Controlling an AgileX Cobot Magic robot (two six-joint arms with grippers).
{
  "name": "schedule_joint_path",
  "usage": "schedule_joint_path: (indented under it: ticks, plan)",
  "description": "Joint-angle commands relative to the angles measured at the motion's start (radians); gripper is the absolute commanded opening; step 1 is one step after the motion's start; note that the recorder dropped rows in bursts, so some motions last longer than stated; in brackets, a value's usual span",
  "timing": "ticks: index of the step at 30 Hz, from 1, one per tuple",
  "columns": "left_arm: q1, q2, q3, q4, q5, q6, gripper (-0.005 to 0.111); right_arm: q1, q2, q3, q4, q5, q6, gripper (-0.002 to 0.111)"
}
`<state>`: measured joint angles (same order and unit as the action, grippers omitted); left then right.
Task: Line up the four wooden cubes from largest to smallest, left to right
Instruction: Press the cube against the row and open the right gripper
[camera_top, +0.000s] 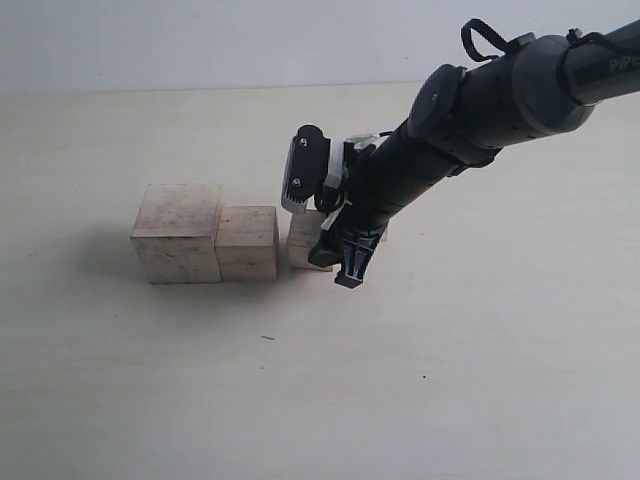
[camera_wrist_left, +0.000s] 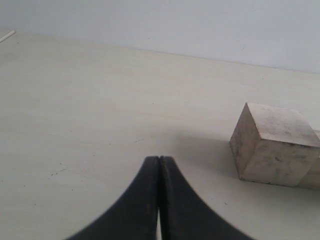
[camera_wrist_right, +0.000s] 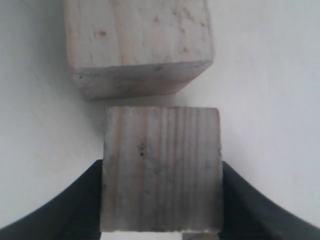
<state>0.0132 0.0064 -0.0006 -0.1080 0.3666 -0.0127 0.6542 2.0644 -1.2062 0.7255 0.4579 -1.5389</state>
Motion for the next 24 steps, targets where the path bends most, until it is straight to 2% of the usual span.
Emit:
schedule_joint_path:
  ticks: [1,14,24]
  plan:
    - [-0.007,-0.006,0.001,0.001,-0.005,0.001,0.000,-0.003,0.020,0.001,-0.019,-0.016,-0.062,0.000]
    - [-0.007,-0.006,0.001,0.001,-0.005,0.001,0.000,-0.003,0.020,0.001,0.111,0.022,-0.133,0.000]
    - [-0.007,-0.006,0.001,0.001,-0.005,0.001,0.000,-0.003,0.020,0.001,0.112,0.040,-0.144,0.000]
